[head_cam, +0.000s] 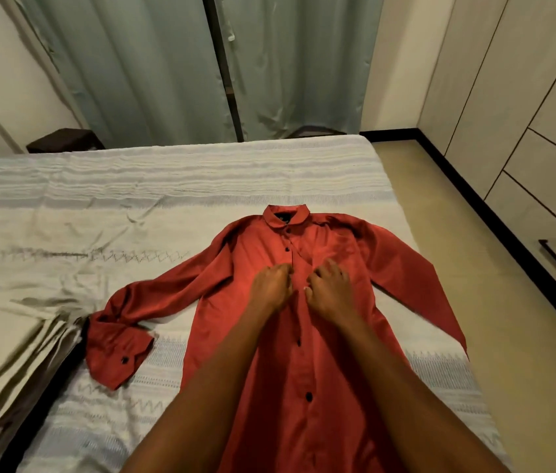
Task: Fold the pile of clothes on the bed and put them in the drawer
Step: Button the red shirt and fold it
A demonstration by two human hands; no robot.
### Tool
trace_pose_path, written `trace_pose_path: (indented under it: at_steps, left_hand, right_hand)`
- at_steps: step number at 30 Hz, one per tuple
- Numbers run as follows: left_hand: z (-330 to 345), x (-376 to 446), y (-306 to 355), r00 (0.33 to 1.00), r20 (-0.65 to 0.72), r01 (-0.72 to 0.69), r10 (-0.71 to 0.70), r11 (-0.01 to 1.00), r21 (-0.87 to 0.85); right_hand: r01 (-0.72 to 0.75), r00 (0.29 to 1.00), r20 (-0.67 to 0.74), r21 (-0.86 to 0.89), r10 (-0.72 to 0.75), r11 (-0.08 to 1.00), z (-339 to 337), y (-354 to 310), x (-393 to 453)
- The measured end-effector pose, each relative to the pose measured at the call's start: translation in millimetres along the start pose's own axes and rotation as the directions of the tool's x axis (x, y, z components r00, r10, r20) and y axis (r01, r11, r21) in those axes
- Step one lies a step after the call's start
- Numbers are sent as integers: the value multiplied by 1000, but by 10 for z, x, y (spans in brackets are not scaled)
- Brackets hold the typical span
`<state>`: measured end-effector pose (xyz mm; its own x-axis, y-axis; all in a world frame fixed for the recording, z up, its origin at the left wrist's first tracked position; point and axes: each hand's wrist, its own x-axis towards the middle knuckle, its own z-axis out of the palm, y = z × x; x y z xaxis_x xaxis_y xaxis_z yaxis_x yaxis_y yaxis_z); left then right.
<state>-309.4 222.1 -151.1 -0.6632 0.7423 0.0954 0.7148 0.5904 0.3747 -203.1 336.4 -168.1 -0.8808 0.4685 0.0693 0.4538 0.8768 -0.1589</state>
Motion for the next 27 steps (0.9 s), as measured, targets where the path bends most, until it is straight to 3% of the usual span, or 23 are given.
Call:
trace_pose_path:
  at_steps: [5, 10, 14, 21, 25, 27]
  left_hand:
    - [206, 642, -265, 995, 62, 86, -79, 989, -124]
    - [442, 1045, -451, 982, 9, 187, -189, 961, -202]
    - [519, 1189, -515, 967, 1, 249, -254, 948, -199]
    - [557, 1266, -519, 961, 68, 277, -268, 938, -208]
    - [425, 1317, -485, 930, 194, 364, -313, 862, -352]
    - [377, 1317, -500, 904, 265, 426, -335, 766, -482]
  right_hand:
    - [101, 995, 25, 14, -101, 995, 141, 47, 664]
    - [-78, 996, 45, -10, 79, 997, 237, 42, 1125]
    - [-201, 979, 10, 88, 201, 976, 280, 64, 1313]
    - [-228, 972, -41, 51, 230, 972, 177, 61, 1389]
    - [-219, 971, -44, 250, 237, 943, 118, -1, 1411]
    - [-201, 974, -35, 337, 225, 920, 129, -42, 1416]
